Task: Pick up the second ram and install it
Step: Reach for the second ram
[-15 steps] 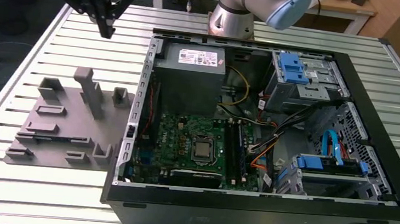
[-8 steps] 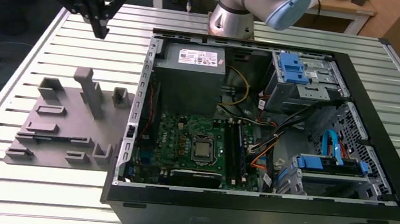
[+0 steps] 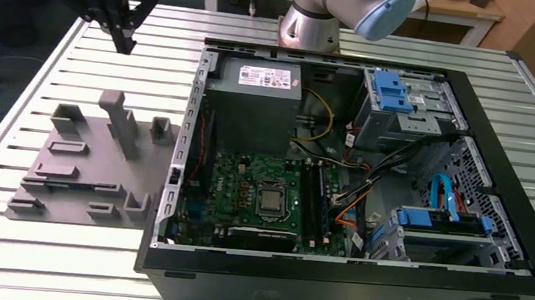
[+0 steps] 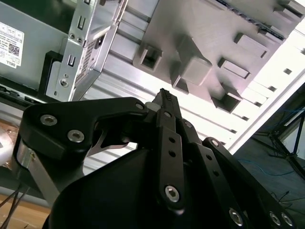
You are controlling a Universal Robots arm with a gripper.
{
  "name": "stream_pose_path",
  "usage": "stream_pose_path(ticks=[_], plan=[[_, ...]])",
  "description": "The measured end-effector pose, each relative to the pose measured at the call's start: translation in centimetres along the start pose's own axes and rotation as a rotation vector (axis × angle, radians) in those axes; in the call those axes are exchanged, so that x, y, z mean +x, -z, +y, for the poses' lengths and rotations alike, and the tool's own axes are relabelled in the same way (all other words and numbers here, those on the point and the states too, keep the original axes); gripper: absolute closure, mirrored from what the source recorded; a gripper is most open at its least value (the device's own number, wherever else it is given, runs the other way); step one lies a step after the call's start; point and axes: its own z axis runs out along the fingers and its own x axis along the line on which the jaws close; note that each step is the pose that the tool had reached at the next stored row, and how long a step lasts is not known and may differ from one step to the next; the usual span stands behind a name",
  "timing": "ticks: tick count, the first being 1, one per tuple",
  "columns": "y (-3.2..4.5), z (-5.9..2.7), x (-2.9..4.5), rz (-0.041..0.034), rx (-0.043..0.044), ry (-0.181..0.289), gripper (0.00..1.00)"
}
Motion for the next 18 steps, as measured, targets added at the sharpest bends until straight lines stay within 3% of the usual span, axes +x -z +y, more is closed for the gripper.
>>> stream_pose_path(ticks=[18], plan=[[-0.93, -1.13, 1.97, 0.0001, 0.0001, 0.0, 0.93]])
